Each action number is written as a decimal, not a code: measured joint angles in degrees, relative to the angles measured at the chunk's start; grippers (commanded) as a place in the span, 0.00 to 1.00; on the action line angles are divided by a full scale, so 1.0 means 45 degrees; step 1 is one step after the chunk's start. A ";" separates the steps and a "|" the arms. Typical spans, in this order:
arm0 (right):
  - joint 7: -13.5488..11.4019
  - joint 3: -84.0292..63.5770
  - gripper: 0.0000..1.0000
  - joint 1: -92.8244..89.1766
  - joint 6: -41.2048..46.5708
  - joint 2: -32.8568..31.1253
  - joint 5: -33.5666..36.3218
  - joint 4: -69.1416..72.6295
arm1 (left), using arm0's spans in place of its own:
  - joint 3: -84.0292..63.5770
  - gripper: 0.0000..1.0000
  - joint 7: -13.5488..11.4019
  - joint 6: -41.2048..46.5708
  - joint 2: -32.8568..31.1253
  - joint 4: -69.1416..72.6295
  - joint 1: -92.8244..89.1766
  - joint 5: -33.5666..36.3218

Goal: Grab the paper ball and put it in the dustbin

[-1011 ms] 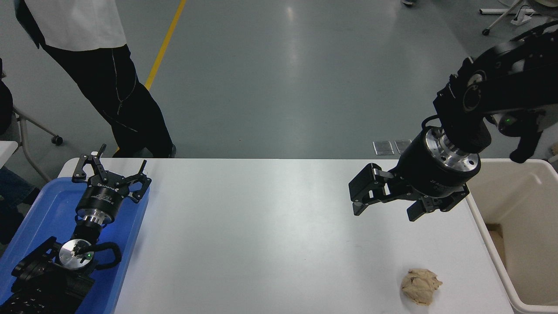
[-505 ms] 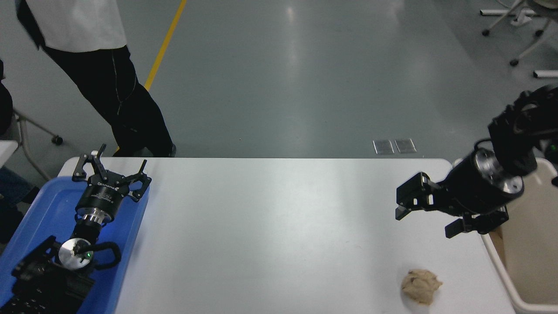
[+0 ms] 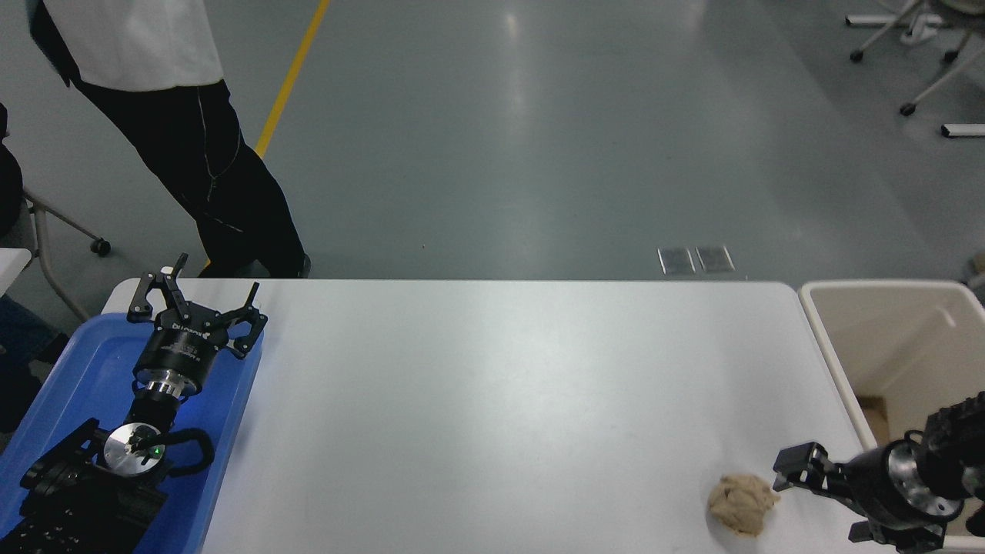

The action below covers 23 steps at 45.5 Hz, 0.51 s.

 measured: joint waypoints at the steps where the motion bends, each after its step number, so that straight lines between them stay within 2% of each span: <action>1: 0.0003 0.0191 1.00 -0.0198 -0.0116 -0.0009 0.0090 -0.0070 | 0.0000 0.99 -0.0002 0.0000 0.0000 0.0000 -0.0001 -0.0005; 23: -0.0015 0.2213 1.00 -0.1943 -0.1140 0.0113 0.0902 -0.0700 | 0.0000 0.99 0.0000 0.0000 0.0000 0.0001 0.0000 -0.0014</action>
